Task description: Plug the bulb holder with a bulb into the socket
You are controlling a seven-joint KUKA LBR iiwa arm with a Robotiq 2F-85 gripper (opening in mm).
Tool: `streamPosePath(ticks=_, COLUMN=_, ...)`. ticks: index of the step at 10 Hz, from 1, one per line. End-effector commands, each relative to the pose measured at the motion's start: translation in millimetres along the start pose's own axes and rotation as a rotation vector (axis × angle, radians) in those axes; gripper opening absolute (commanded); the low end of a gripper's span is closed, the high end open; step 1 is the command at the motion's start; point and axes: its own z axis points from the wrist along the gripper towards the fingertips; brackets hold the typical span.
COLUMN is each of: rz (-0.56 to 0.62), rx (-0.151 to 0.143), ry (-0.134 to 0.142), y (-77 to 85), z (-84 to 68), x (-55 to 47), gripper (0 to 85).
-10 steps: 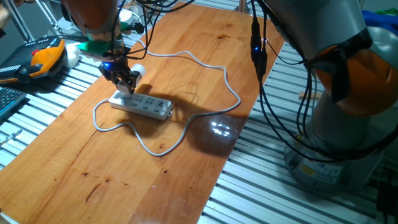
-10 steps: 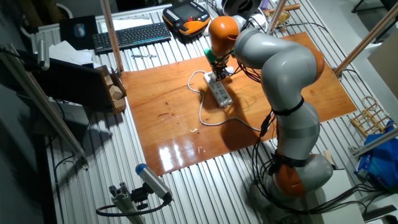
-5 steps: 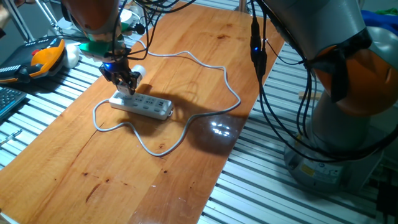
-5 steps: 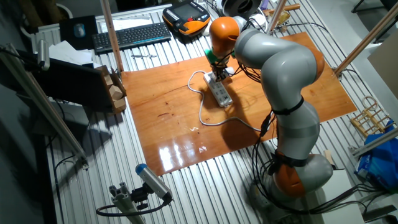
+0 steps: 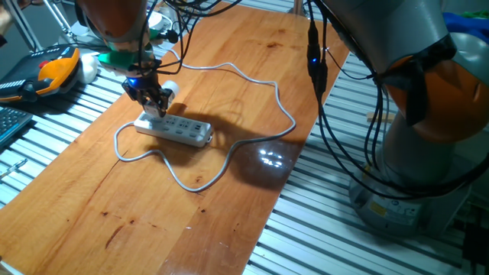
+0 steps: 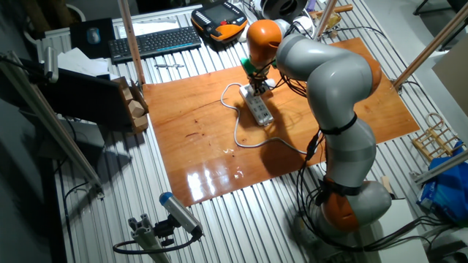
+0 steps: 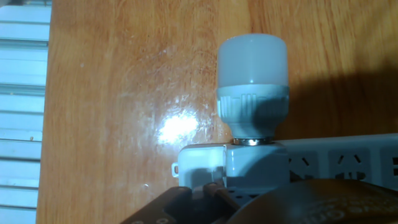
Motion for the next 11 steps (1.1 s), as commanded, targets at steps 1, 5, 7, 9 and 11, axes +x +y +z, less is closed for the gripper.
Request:
streamPosePath(ticks=1, rz=-0.001, rx=-0.005, ry=-0.002, y=0.0, z=0.7, x=0.3, gripper=0.0)
streamPosePath(ticks=5, rz=-0.004, rx=0.001, ry=0.002, y=0.7, z=2.2, x=0.2, gripper=68.0)
streamPosePath(ticks=7, rz=-0.007, rx=-0.006, ry=0.001, y=0.7, z=2.4, x=0.0, gripper=85.0)
streamPosePath(ticks=9, rz=-0.021, rx=-0.021, ry=0.000, y=0.7, z=1.6, x=-0.2, gripper=85.0)
streamPosePath(ticks=11, rz=-0.035, rx=-0.030, ry=0.014, y=1.5, z=-5.9, x=-1.1, gripper=85.0)
